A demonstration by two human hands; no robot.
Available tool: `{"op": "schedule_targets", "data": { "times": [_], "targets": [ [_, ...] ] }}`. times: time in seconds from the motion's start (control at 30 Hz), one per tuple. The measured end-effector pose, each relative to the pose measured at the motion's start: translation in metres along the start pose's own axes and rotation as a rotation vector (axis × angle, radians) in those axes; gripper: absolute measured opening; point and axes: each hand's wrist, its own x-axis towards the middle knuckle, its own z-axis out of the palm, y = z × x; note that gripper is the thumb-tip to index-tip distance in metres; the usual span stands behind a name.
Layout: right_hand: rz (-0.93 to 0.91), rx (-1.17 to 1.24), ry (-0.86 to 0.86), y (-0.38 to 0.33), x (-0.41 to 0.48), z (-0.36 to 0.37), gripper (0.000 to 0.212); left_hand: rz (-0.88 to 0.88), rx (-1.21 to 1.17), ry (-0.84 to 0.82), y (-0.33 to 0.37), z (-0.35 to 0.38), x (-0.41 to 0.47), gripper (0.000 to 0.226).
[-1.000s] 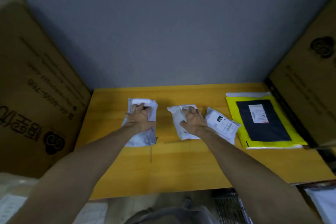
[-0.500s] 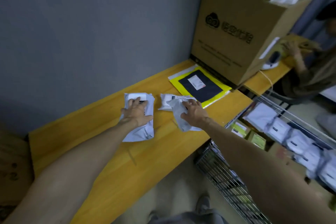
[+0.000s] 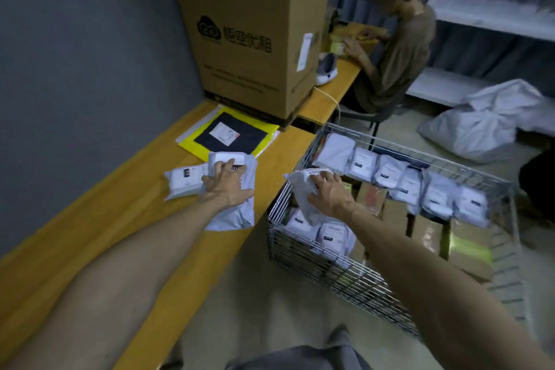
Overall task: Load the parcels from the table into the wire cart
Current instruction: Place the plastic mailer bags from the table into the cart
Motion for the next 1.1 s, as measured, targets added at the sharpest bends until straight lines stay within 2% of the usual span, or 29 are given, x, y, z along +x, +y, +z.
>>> {"op": "schedule_targets", "data": {
  "times": [0.27, 0.47, 0.8, 1.1],
  "targets": [
    [0.163, 0.028, -0.008, 0.164, -0.037, -0.029, 0.056, 0.157, 0.038, -0.076, 0.182, 0.024, 0.035, 0.075],
    [0.295, 0.084, 0.021, 0.242, -0.067, -0.033, 0.052, 0.263, 0.073, -0.093, 0.265, 0.043, 0.048, 0.075],
    [0.411, 0.13, 0.041, 0.289, -0.076, -0.023, 0.043, 0.366, 0.126, -0.14, 0.314, 0.069, 0.084, 0.077],
    [0.502, 0.136, -0.023, 0.288, -0.022, -0.02, 0.043, 0.424, 0.113, -0.222, 0.317, 0.089, 0.164, 0.078]
  ]
}}
